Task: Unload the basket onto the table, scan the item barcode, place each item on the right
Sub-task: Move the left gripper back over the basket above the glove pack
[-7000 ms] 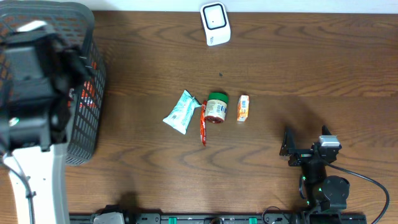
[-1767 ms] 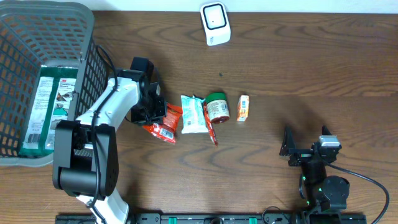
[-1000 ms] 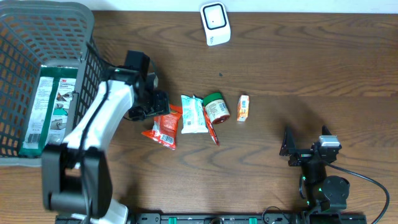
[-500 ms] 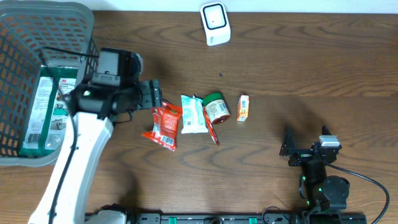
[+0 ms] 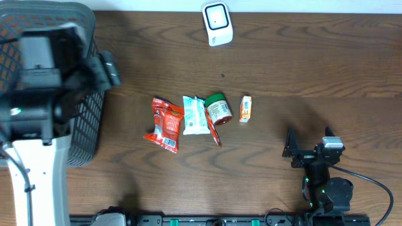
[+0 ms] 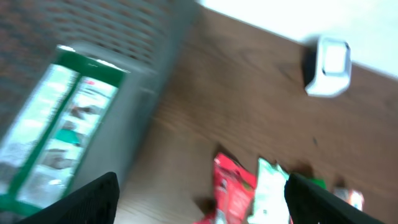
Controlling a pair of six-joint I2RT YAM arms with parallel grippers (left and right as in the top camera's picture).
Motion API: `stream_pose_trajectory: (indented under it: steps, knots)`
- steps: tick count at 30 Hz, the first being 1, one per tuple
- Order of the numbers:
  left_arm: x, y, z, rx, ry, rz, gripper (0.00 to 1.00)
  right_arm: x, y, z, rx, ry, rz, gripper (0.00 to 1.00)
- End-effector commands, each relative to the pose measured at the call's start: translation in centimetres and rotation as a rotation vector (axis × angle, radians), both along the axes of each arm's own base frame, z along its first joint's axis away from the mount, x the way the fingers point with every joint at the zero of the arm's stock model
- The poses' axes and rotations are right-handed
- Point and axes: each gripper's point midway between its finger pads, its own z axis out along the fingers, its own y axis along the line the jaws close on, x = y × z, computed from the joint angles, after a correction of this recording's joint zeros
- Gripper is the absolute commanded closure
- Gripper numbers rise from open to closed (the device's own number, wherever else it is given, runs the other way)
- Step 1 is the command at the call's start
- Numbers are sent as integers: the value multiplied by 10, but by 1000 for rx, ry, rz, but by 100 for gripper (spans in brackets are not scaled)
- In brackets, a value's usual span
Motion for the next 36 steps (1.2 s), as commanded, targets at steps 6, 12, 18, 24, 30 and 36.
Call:
stream_pose_trajectory:
  steps: [6, 12, 18, 24, 30, 36]
  knots:
    - [-10, 75, 7, 21, -8, 229, 14, 0, -3, -1, 9, 2, -12, 1]
    - [-4, 117, -6, -24, 7, 382, 15, 0, -3, -1, 9, 2, -12, 1]
    - [9, 137, -29, -37, 61, 419, 15, 0, -3, -1, 9, 2, -11, 1]
    - [18, 142, -48, -48, 115, 420, 15, 0, -3, -1, 9, 2, -12, 1]
    - [15, 159, -55, 24, 150, 485, 14, 0, -3, -1, 9, 2, -12, 1]
    - [16, 172, -64, 57, 177, 522, 14, 0, -3, -1, 9, 2, -12, 1]
